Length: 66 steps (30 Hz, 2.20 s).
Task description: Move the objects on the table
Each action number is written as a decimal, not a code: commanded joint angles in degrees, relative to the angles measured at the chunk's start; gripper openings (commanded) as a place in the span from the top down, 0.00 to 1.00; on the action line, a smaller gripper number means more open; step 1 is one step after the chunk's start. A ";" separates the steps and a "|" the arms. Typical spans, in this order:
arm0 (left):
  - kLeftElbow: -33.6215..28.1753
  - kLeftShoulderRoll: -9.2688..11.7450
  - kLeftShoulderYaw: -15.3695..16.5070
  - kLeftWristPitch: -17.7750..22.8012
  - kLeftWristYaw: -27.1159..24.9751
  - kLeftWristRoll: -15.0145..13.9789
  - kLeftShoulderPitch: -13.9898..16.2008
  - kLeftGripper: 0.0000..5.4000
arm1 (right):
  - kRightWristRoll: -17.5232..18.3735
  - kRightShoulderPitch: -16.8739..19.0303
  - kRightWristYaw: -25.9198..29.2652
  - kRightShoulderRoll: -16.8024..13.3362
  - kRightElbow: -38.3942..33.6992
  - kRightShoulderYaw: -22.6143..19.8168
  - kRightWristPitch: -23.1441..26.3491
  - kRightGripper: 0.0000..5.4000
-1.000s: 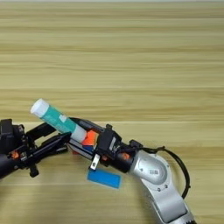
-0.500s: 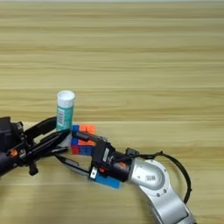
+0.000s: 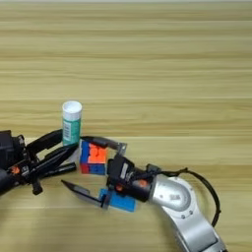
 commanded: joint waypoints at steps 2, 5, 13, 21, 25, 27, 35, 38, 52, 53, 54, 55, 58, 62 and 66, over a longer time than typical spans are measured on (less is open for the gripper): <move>1.01 3.10 1.26 -1.19 -2.57 2.27 0.83 0.70 | 5.79 -1.58 0.28 -1.90 -4.05 -5.67 3.35 0.00; 2.38 4.96 1.47 -1.64 -4.13 4.17 0.43 0.70 | 13.21 -2.78 0.29 -2.36 -7.44 -9.90 6.47 0.00; 5.74 11.50 -3.81 -5.06 -6.90 17.93 0.54 0.70 | 18.32 -3.64 0.40 -2.21 -10.52 -13.42 10.55 0.00; 9.66 13.55 -8.77 -9.35 -6.08 28.31 -0.23 0.71 | 17.68 -3.59 0.45 -1.66 -10.63 -13.56 10.93 0.00; 11.41 14.07 -9.97 -11.22 -4.92 32.42 -0.76 0.71 | 17.38 -3.48 0.49 -1.37 -10.64 -13.50 11.04 0.00; 12.32 14.52 -10.54 -12.39 -4.25 34.45 -1.16 0.71 | 17.21 -3.43 0.52 -1.23 -10.63 -13.48 11.06 0.00; 14.40 15.04 -11.55 -14.28 -2.90 36.69 -1.69 0.71 | 16.42 -3.17 0.74 -0.64 -10.45 -13.44 11.13 0.00; 14.82 14.93 -11.73 -14.35 -2.41 36.86 -1.96 0.71 | 16.26 -3.12 0.81 -0.59 -10.42 -13.46 11.20 0.00; 15.46 14.37 -11.82 -13.94 -1.19 36.52 -2.56 0.51 | 15.89 -3.51 1.20 -0.35 -9.82 -13.70 11.58 0.00; 15.45 14.32 -11.83 -13.96 -1.13 36.46 -2.59 0.49 | 15.87 -3.53 1.23 -0.34 -9.79 -13.70 11.60 0.00; 15.43 14.28 -11.86 -13.97 -1.04 36.47 -2.61 0.48 | 15.87 -3.54 1.27 -0.34 -9.75 -13.73 11.62 0.00; 15.43 14.23 -11.86 -14.05 -0.93 36.45 -2.61 0.45 | 15.84 -3.56 1.29 -0.33 -9.73 -13.73 11.64 0.00; 14.99 13.74 -11.53 -14.39 -0.62 35.41 -2.54 0.40 | 15.76 -3.60 1.26 -0.31 -9.74 -13.75 11.73 0.00; 14.03 13.60 -11.42 -14.41 -0.59 34.72 -2.17 0.33 | 15.53 -3.54 1.27 -0.23 -9.45 -13.65 11.72 0.00; 11.11 13.68 -10.95 -13.05 -2.10 30.74 -0.83 0.26 | 14.66 -3.50 0.83 -0.22 -8.64 -13.79 11.73 0.00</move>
